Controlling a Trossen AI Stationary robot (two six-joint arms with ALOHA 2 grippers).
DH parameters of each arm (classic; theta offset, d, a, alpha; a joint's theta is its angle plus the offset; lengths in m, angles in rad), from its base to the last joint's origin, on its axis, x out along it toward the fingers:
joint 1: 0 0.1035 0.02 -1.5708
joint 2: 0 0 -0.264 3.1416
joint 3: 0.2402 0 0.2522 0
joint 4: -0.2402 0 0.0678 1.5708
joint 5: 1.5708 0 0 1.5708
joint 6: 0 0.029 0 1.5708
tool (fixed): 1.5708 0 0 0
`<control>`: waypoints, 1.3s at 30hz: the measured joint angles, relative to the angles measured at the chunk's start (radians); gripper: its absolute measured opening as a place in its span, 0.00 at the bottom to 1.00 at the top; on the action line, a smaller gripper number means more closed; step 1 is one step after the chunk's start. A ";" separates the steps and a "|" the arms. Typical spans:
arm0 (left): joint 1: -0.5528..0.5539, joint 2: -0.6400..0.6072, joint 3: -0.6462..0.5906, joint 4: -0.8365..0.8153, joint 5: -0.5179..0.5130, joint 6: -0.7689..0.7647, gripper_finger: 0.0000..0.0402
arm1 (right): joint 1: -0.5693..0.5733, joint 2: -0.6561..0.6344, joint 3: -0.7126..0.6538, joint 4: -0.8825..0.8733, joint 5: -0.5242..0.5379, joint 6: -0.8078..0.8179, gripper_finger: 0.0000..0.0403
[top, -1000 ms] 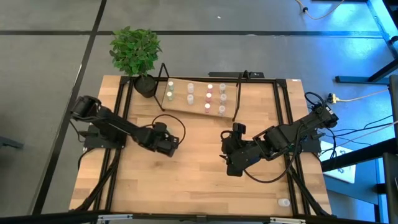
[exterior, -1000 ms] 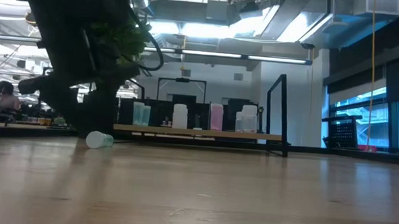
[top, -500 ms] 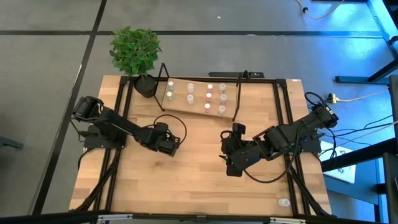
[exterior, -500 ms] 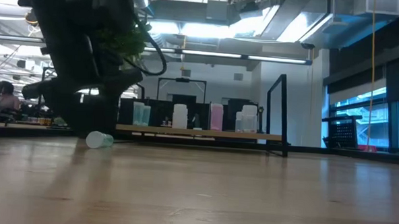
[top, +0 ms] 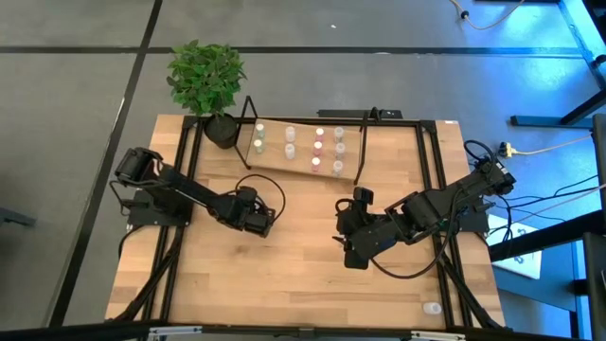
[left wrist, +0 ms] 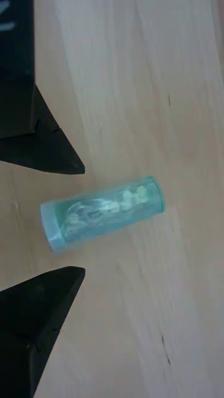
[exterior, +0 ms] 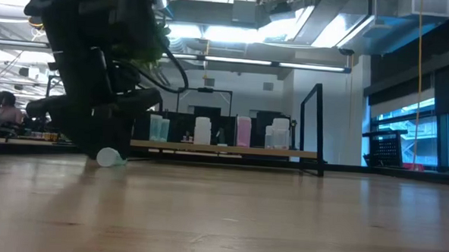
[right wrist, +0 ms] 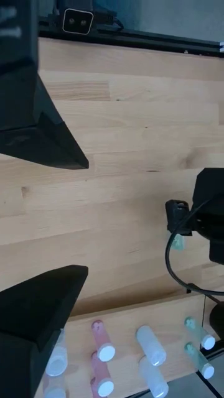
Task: Pick and place medicine bottles onto shelf by color
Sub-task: Put the blue medicine bottle on the shelf aligned with the other blue medicine bottle
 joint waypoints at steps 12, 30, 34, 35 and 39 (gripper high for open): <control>-0.003 0.039 0.000 0.010 -0.002 0.002 0.62 | 0.000 0.000 0.000 0.001 -0.001 -0.002 0.66; -0.003 0.050 0.000 0.004 -0.016 0.019 0.49 | 0.000 0.000 0.000 0.010 0.000 0.000 0.66; -0.005 0.050 -0.001 0.005 -0.021 0.048 0.42 | 0.000 0.000 0.000 0.010 0.000 0.000 0.66; -0.007 0.050 -0.001 0.005 -0.022 0.052 0.39 | 0.000 0.000 0.000 0.010 -0.001 -0.001 0.66; -0.019 0.051 -0.001 -0.013 -0.025 0.066 0.31 | 0.000 0.000 0.000 0.009 -0.001 0.000 0.66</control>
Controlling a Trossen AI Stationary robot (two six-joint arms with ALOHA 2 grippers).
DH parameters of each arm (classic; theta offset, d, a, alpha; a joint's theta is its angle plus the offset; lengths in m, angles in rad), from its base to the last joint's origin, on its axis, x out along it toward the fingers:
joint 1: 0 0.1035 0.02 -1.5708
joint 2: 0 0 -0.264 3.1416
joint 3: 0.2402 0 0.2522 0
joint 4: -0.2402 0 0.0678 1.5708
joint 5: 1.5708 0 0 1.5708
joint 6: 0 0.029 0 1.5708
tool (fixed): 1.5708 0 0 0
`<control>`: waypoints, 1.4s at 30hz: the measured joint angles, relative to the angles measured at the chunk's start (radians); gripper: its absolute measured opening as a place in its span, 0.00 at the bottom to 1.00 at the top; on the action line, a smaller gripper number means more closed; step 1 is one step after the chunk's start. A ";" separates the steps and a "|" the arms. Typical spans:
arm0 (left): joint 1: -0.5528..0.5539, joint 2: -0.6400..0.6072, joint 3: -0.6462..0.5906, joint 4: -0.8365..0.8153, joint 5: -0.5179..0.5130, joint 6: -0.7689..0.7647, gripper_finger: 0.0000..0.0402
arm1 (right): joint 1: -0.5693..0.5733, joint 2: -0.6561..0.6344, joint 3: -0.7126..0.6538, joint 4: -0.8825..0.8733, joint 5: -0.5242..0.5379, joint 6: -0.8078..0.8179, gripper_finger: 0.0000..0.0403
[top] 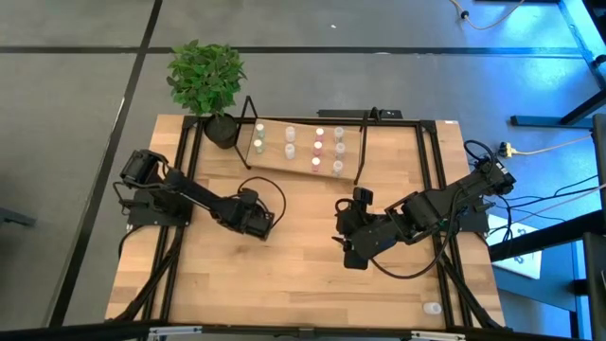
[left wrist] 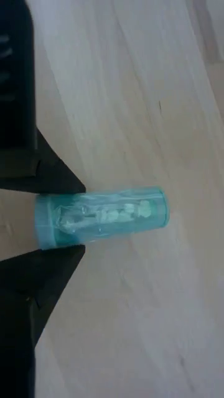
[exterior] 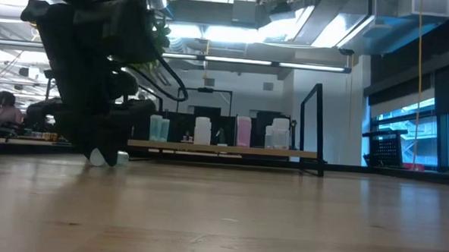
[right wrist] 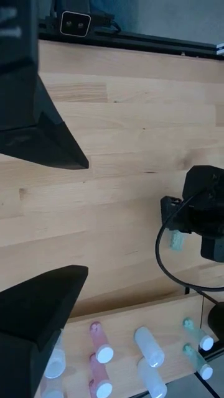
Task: Pick and place medicine bottles onto shelf by color
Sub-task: Put the blue medicine bottle on the shelf aligned with the other blue medicine bottle
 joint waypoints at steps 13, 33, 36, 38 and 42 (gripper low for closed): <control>0.019 -0.138 0.000 -0.089 0.171 0.261 0.22 | 0.000 0.000 0.000 0.007 0.000 -0.001 0.66; 0.215 -0.343 0.000 -0.198 0.826 0.565 0.23 | 0.000 0.000 0.000 0.014 0.000 0.000 0.66; 0.250 -0.336 0.000 -0.199 0.943 0.584 0.23 | 0.000 0.000 0.000 0.014 0.000 -0.001 0.66; 0.270 -0.336 0.000 -0.197 1.008 0.573 0.23 | 0.000 0.000 0.000 0.014 0.000 0.000 0.66; 0.290 -0.336 0.000 -0.198 1.068 0.557 0.23 | 0.000 0.000 0.000 0.015 0.000 -0.001 0.66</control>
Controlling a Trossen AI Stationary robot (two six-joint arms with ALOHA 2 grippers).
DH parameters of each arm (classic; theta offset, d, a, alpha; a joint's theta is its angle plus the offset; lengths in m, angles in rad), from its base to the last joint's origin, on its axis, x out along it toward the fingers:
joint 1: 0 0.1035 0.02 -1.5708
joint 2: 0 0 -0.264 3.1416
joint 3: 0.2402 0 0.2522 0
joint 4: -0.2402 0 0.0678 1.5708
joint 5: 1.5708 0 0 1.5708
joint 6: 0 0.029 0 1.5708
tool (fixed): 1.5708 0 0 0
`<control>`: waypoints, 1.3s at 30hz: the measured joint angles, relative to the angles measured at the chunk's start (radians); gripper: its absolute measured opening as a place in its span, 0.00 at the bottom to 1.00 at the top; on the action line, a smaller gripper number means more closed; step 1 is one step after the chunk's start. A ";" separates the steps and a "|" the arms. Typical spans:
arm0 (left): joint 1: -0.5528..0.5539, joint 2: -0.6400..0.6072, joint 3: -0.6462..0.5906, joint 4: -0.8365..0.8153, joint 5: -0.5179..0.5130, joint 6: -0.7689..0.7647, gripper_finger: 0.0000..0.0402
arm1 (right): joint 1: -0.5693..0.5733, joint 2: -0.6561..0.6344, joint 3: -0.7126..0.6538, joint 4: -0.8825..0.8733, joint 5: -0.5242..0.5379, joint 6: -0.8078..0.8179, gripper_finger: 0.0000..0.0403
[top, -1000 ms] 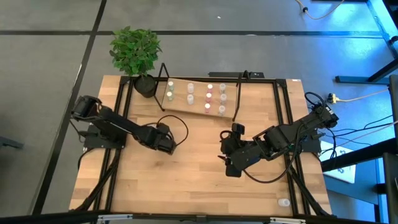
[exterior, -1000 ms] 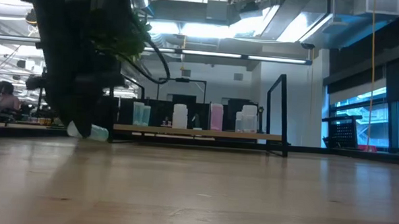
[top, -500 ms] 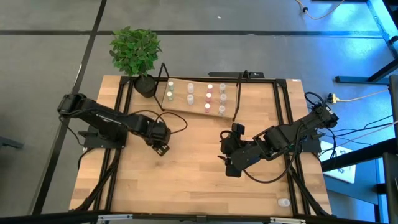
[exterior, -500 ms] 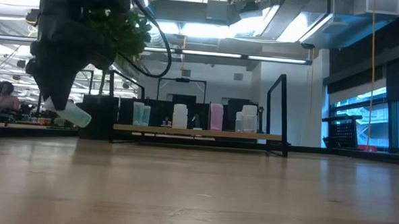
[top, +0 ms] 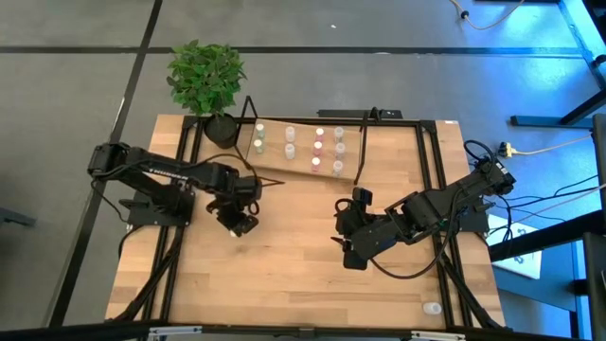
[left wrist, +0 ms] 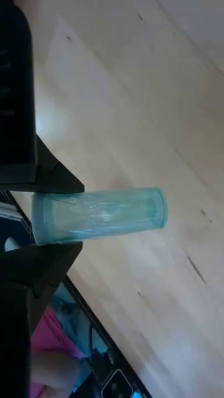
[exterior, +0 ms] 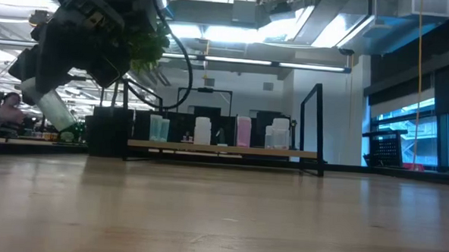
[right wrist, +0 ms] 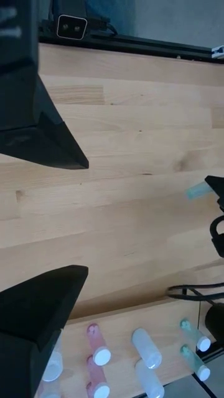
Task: Pick and place medicine bottles onto shelf by color
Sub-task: Put the blue medicine bottle on the shelf aligned with the other blue medicine bottle
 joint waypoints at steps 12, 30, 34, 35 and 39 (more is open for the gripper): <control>-0.008 0.088 0.001 -0.064 0.147 -0.025 0.23 | 0.000 0.000 0.000 0.000 0.001 0.001 0.66; -0.007 0.327 0.004 -0.096 0.209 0.106 0.23 | 0.000 0.000 0.000 0.001 0.000 0.001 0.66; -0.007 0.356 0.004 -0.100 0.242 0.134 0.23 | 0.000 0.000 0.000 0.002 0.000 0.000 0.66; -0.007 0.358 0.004 -0.099 0.243 0.135 0.23 | 0.000 0.000 0.000 0.002 0.000 0.001 0.66; -0.007 0.360 0.003 -0.098 0.245 0.136 0.23 | 0.000 0.000 0.000 0.002 0.000 0.000 0.66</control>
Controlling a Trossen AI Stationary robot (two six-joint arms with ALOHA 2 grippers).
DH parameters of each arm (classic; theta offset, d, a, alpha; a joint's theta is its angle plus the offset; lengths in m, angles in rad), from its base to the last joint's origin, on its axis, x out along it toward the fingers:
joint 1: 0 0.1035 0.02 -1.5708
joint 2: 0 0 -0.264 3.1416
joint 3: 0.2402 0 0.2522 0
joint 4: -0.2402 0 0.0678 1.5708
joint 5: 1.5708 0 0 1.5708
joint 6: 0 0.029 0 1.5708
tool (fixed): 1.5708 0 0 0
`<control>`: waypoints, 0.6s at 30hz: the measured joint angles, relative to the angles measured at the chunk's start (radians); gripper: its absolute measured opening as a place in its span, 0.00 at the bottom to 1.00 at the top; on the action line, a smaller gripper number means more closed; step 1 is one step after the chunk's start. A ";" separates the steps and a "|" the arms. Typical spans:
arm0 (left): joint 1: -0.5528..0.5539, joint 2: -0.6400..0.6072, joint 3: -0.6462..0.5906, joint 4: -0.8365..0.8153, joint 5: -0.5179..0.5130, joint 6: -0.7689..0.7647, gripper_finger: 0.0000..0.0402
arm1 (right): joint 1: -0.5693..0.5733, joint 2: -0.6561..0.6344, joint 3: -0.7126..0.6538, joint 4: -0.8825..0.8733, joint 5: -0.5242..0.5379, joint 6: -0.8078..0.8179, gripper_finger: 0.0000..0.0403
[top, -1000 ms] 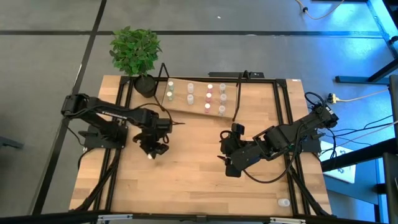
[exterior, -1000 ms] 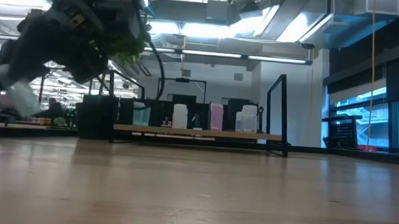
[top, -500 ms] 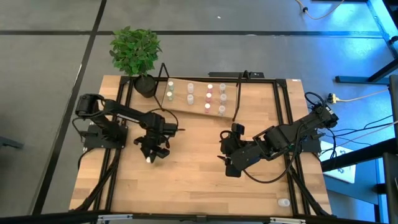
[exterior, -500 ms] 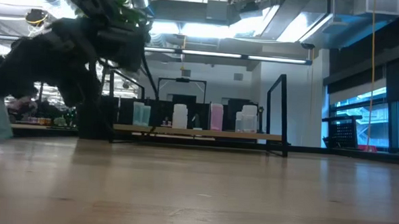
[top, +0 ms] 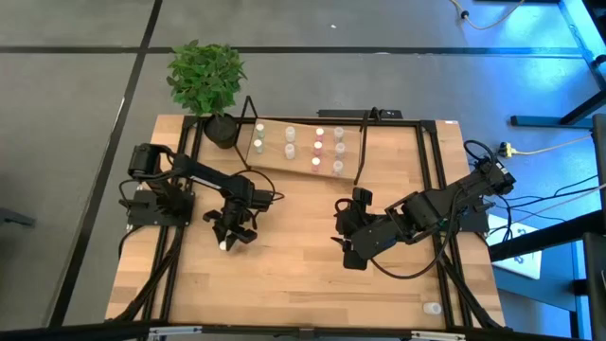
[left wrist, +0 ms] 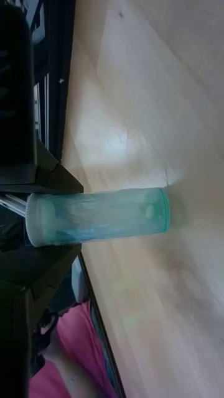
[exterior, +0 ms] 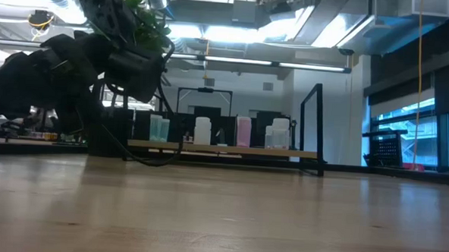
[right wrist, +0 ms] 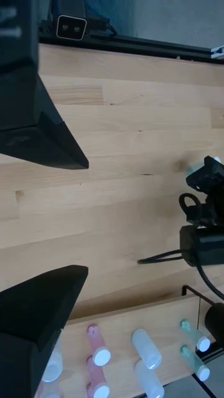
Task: Pick and place medicine bottles onto shelf by color
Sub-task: Put the blue medicine bottle on the shelf aligned with the other blue medicine bottle
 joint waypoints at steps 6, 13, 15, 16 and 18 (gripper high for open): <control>0.009 0.000 -0.001 0.003 -0.001 0.000 0.23 | 0.000 0.000 0.000 0.001 0.000 0.001 0.66; 0.026 0.004 -0.003 0.016 -0.042 0.002 0.30 | 0.000 0.000 0.000 0.001 0.001 0.000 0.66; 0.027 0.004 -0.004 0.015 -0.042 0.002 0.32 | 0.000 0.000 0.000 0.000 0.000 0.000 0.66; 0.027 0.003 -0.004 0.014 -0.037 0.002 0.33 | 0.000 0.000 0.000 0.001 0.000 0.001 0.66; 0.026 0.004 -0.004 0.012 -0.028 0.002 0.35 | 0.000 0.000 0.000 0.001 0.000 0.000 0.66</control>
